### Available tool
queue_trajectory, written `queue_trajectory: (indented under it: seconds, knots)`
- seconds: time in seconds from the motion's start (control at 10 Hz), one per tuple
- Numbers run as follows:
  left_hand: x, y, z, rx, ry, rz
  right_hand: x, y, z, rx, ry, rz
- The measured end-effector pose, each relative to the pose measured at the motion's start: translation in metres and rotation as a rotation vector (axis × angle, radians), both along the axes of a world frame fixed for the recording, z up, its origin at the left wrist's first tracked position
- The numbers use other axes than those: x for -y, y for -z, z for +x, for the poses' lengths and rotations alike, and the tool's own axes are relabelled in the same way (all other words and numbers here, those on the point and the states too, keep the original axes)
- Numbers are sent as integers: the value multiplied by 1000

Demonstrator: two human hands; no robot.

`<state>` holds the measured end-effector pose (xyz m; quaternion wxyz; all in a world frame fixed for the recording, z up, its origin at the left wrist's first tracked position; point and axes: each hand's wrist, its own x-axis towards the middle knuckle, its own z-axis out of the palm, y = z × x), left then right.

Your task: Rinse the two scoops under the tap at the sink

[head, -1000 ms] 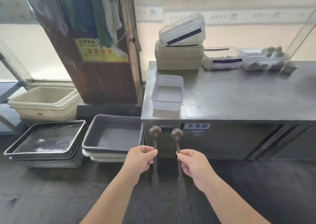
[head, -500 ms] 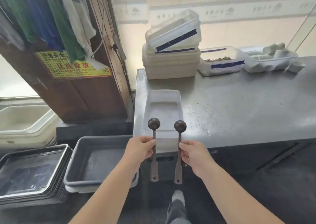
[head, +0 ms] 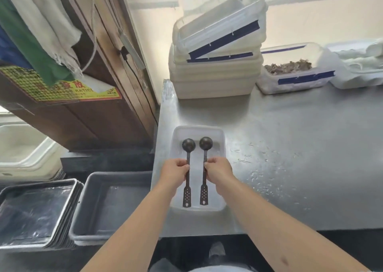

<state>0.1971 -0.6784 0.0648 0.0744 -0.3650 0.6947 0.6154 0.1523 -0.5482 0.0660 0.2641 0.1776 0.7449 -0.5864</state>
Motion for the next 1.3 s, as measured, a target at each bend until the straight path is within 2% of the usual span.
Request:
queue_trajectory:
  seconds: [0.2,0.3,0.5,0.8,0.9,1.1,1.3]
  knots:
    - [5,49,-34,110,98,-99,21,37,-17,48,-146,325]
    - [5,64,-37,176,177,-237,26,55,-17,101,-135,435]
    - [6,76,-36,236,299,-416,34,75,-14,95,-83,514]
    - [6,82,-32,212,304,-503,35,81,-11,6,-22,575]
    - [6,82,-30,171,339,-571,35,82,-7,-81,-49,600]
    - [2,87,-17,84,548,-667,32,89,7,-170,-278,613]
    - [1,83,-20,110,512,-656,29,90,2,-171,-252,608]
